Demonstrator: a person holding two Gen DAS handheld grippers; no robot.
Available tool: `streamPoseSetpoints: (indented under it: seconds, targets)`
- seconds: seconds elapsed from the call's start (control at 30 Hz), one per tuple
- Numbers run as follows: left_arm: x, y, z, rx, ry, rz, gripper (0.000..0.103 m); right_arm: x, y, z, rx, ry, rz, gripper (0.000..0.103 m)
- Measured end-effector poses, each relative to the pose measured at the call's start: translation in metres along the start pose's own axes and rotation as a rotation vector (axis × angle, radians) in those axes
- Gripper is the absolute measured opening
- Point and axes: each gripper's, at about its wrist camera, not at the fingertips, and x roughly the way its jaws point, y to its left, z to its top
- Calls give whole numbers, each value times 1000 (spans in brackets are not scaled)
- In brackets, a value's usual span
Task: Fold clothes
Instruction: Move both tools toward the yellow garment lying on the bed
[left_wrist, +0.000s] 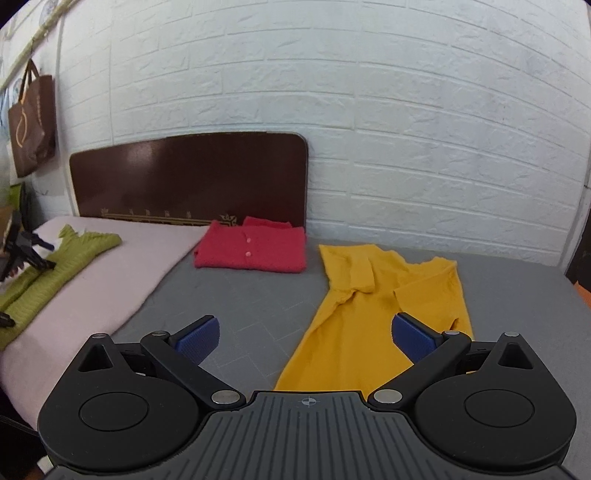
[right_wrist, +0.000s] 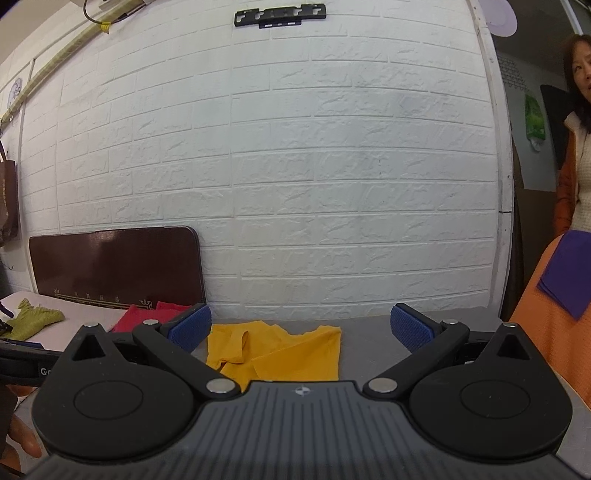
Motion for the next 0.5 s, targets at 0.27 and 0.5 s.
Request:
streamPoseSetpoints:
  seconds: [0.27, 0.5]
  targets:
    - [33, 6, -12, 17, 136, -30, 103, 36, -15, -10, 50, 124, 8, 103]
    - [54, 15, -15, 14, 190, -83, 103, 70, -29, -18, 78, 212, 38, 103]
